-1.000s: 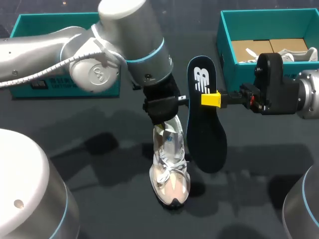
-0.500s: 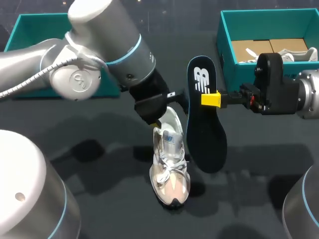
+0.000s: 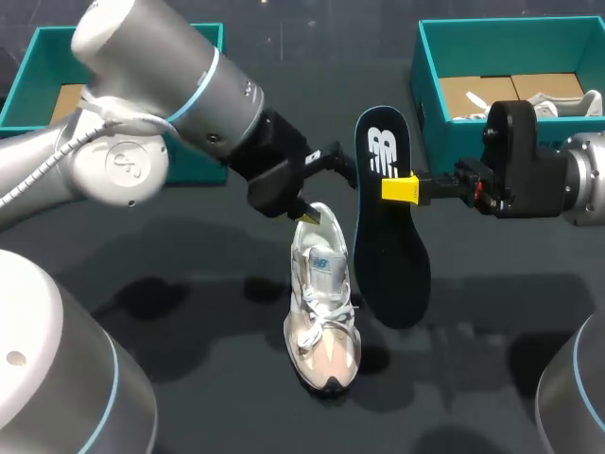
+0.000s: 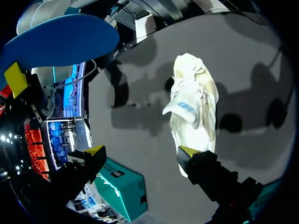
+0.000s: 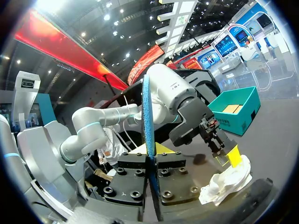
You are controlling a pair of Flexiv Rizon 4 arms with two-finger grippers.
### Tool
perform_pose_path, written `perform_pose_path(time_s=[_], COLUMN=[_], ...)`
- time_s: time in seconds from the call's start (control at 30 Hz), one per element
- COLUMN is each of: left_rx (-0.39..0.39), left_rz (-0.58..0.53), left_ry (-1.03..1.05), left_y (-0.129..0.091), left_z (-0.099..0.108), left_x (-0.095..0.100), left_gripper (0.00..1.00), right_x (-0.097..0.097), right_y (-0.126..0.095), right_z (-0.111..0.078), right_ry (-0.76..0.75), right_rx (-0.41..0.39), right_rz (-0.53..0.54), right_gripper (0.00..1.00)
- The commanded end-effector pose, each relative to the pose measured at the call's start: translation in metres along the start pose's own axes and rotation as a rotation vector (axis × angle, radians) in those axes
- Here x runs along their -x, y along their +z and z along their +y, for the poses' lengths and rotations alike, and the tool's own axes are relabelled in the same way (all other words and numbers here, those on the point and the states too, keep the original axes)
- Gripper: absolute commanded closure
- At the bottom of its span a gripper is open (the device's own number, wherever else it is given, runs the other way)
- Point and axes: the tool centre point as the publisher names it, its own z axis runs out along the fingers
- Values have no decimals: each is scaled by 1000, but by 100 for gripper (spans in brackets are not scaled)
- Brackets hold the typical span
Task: Take the shoe out of the shoebox, open the shoe tongue, remove and reinsert the insole, then place the shoe into the shoebox
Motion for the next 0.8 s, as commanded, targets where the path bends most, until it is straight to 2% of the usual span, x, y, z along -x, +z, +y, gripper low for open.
perform_pose_path(time_s=[0.03, 0.13, 0.3, 0.8], left_rx=[6, 6, 22, 52], left_rz=[-39, -39, -159, -366], left_ry=[3, 3, -32, -8], left_y=[-4, -4, -1, -8], left_z=[-5, -5, 5, 7], left_x=[-6, -6, -7, 14], left_gripper=[0, 0, 0, 0], right_x=[-1, -1, -1, -1], right_y=[1, 1, 1, 1], right_z=[-1, -1, -1, -1], right_ry=[1, 1, 1, 1], right_rx=[1, 1, 1, 1], right_rz=[-4, -4, -4, -4], right_gripper=[100, 100, 100, 100])
